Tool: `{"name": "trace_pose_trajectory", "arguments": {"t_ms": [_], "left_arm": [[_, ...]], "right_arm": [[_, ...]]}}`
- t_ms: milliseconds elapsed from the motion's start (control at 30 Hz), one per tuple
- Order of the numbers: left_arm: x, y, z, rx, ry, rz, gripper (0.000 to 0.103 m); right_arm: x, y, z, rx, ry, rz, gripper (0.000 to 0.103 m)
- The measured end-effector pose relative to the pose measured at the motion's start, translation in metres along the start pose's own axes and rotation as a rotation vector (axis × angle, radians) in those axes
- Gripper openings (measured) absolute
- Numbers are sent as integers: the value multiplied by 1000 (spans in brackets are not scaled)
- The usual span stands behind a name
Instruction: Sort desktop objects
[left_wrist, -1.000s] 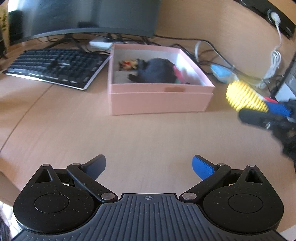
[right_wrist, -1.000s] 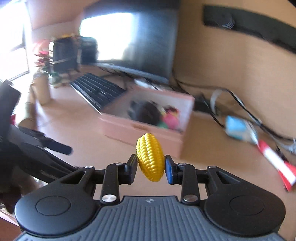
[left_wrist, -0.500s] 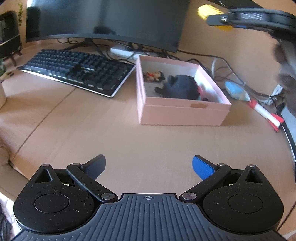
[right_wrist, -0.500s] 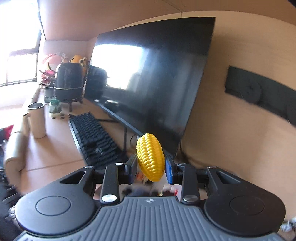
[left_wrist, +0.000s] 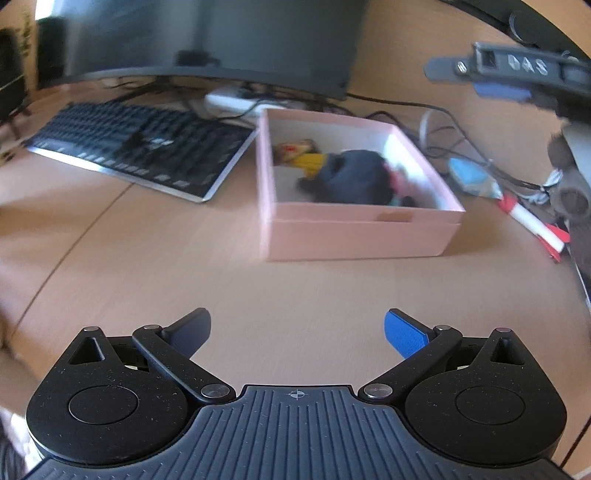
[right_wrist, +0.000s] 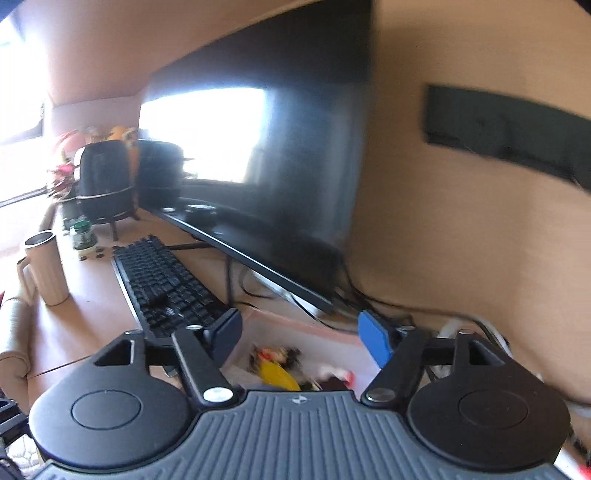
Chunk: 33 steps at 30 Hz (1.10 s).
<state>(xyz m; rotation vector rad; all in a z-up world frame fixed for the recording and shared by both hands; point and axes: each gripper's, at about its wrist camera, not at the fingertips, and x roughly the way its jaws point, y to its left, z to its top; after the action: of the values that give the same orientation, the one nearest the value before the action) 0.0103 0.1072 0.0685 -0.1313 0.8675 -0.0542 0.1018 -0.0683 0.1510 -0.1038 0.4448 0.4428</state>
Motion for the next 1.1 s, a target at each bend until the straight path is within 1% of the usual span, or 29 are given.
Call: {"name": "trace_pose_trajectory", "arguments": {"t_ms": [67, 100, 233, 333, 400, 467, 533, 633, 667, 733, 767, 833, 867, 900, 933, 967, 1000, 1100], "left_arm": [[9, -14, 5, 16, 7, -22, 103], [12, -20, 7, 23, 10, -35, 103], [22, -43, 10, 55, 14, -77, 103], [26, -55, 10, 86, 23, -97, 103], [27, -61, 11, 110, 28, -94, 103], [25, -65, 12, 121, 27, -80, 103], [22, -64, 12, 116, 30, -58, 103], [20, -59, 9, 103, 47, -11, 103], [19, -56, 9, 99, 53, 5, 103], [18, -52, 5, 94, 66, 35, 103], [17, -50, 3, 91, 72, 53, 103], [15, -44, -1, 76, 83, 81, 103], [14, -42, -3, 67, 89, 92, 103], [13, -40, -5, 60, 92, 102, 103], [12, -38, -7, 54, 95, 109, 103], [11, -37, -8, 48, 98, 112, 103], [11, -37, -10, 46, 101, 112, 103], [11, -42, -11, 51, 98, 95, 103]], "right_arm": [[-9, -19, -12, 33, 17, -31, 84], [-14, -31, -20, 44, 26, -62, 86], [-24, -76, -51, 84, 61, -203, 86], [-15, -108, -72, 97, 87, -307, 86], [-1, -124, -82, 81, 111, -351, 85], [20, -140, -90, 73, 136, -369, 85], [41, -150, -96, 71, 140, -382, 86], [67, -156, -100, 59, 110, -396, 88], [77, -156, -101, 52, 103, -398, 92], [97, -156, -104, 17, 103, -400, 92], [105, -155, -105, -7, 114, -399, 93], [122, -156, -111, -47, 159, -386, 97], [128, -156, -113, -65, 180, -381, 101], [130, -156, -115, -82, 177, -397, 101], [130, -157, -115, -75, 171, -390, 99], [126, -159, -114, -59, 158, -382, 93], [123, -160, -113, -49, 155, -384, 82], [113, -162, -109, -48, 160, -375, 66]]}}
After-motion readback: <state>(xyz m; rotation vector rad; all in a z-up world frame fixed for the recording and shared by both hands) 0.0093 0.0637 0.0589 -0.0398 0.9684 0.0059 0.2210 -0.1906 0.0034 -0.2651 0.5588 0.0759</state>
